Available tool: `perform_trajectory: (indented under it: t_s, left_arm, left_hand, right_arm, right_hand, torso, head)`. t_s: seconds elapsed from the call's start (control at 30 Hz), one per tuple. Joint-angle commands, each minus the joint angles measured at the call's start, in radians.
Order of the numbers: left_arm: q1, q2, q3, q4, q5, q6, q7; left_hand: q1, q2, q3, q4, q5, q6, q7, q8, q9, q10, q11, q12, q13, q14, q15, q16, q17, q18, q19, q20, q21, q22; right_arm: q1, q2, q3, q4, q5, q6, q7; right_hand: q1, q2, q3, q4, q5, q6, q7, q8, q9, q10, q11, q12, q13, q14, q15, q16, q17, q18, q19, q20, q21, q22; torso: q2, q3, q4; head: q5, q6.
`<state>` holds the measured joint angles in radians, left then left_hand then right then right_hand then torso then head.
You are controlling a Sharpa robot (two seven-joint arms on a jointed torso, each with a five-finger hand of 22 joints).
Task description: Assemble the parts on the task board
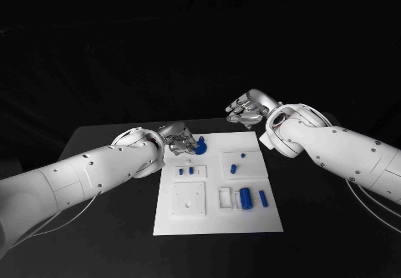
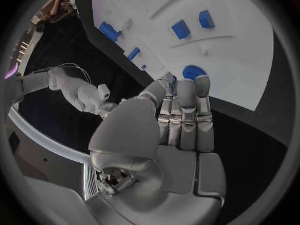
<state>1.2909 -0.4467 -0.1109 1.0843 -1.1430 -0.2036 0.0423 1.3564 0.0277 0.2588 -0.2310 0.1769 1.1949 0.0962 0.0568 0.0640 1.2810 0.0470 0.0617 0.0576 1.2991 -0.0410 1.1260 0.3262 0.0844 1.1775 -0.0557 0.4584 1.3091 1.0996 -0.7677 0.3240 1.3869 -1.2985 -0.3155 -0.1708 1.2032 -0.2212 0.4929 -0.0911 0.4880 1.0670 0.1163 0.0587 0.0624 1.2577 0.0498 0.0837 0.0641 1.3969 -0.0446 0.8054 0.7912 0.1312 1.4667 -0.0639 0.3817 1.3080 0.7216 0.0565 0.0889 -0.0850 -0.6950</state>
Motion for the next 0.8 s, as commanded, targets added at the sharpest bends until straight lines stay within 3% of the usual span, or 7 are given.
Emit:
perform_trajectory:
  t_s: [0.03, 0.1, 0.33, 0.43, 0.8]
  left_arm:
    - [0.010, -0.022, 0.004, 0.025, 0.057, 0.068, -0.013]
    - [0.013, -0.034, 0.005, 0.032, 0.053, 0.081, -0.019]
    - [0.016, -0.051, 0.006, 0.029, -0.009, 0.095, -0.017]
    - [0.014, -0.043, 0.005, 0.013, -0.047, 0.090, -0.012]
    - [-0.008, 0.005, -0.010, -0.056, -0.102, 0.072, 0.004]
  left_hand:
    - [-0.010, -0.001, -0.001, -0.005, 0.004, 0.000, -0.001, 0.006, 0.002, -0.002, -0.001, -0.003, 0.001, 0.004, 0.002, 0.004, 0.001, 0.007, -0.005, -0.002, 0.004, 0.019]
    - [-0.010, -0.001, -0.002, -0.005, 0.003, 0.001, -0.001, 0.006, 0.002, -0.002, -0.001, -0.003, 0.001, 0.004, 0.002, 0.004, 0.001, 0.007, -0.006, -0.002, 0.004, 0.019]
    - [-0.005, -0.006, -0.005, -0.008, 0.003, 0.000, -0.001, 0.006, 0.001, -0.003, 0.000, -0.003, 0.001, 0.001, 0.002, 0.002, 0.000, 0.006, -0.009, -0.002, 0.004, 0.019]
    - [-0.005, -0.006, -0.006, -0.008, 0.003, 0.001, -0.001, 0.006, 0.001, -0.002, -0.001, -0.003, 0.001, 0.001, 0.002, 0.002, 0.000, 0.006, -0.009, -0.002, 0.003, 0.019]
    - [-0.002, -0.005, -0.006, -0.008, 0.005, -0.001, 0.000, 0.006, 0.001, -0.004, 0.000, -0.003, 0.001, 0.003, 0.002, -0.001, -0.001, 0.007, -0.009, -0.002, 0.004, 0.019]
  right_arm:
    - [0.000, -0.003, 0.001, 0.001, 0.003, 0.013, 0.009]
    - [0.000, -0.004, 0.001, 0.001, 0.003, 0.013, 0.008]
    - [0.000, -0.005, 0.001, -0.001, 0.004, 0.012, 0.009]
    - [0.000, -0.004, 0.001, -0.001, 0.004, 0.012, 0.010]
    - [0.000, 0.001, 0.001, -0.003, 0.003, 0.012, 0.011]
  right_hand:
    - [-0.003, -0.001, 0.006, 0.001, 0.006, 0.002, 0.006, 0.004, 0.001, 0.001, 0.007, -0.006, -0.001, -0.005, 0.004, 0.006, -0.002, 0.013, 0.039, 0.002, -0.002, 0.034]
    - [-0.003, -0.001, 0.006, 0.001, 0.006, 0.002, 0.006, 0.004, 0.001, 0.001, 0.007, -0.006, -0.001, -0.005, 0.004, 0.006, -0.002, 0.013, 0.039, 0.002, -0.002, 0.034]
    - [-0.003, -0.001, 0.006, 0.001, 0.006, 0.002, 0.006, 0.004, 0.001, 0.001, 0.007, -0.006, -0.001, -0.005, 0.004, 0.006, -0.002, 0.013, 0.039, 0.002, -0.002, 0.034]
    - [-0.003, -0.001, 0.006, 0.001, 0.006, 0.002, 0.006, 0.004, 0.001, 0.001, 0.007, -0.006, -0.001, -0.005, 0.004, 0.006, -0.002, 0.013, 0.039, 0.002, -0.002, 0.034]
    - [-0.003, -0.001, 0.006, 0.001, 0.006, 0.002, 0.006, 0.004, 0.001, 0.001, 0.007, -0.006, -0.001, -0.005, 0.004, 0.006, -0.002, 0.013, 0.039, 0.002, -0.002, 0.034]
  torso:
    - [-0.003, -0.0053, 0.0045]
    - [-0.002, -0.0027, 0.0026]
    - [0.000, -0.0044, 0.0022]
    - [0.000, -0.0020, 0.0006]
    - [0.001, 0.0008, -0.0018]
  head:
    - [0.000, -0.002]
    - [0.005, 0.001]
    - [0.015, 0.000]
    - [0.018, 0.000]
    - [0.018, 0.000]
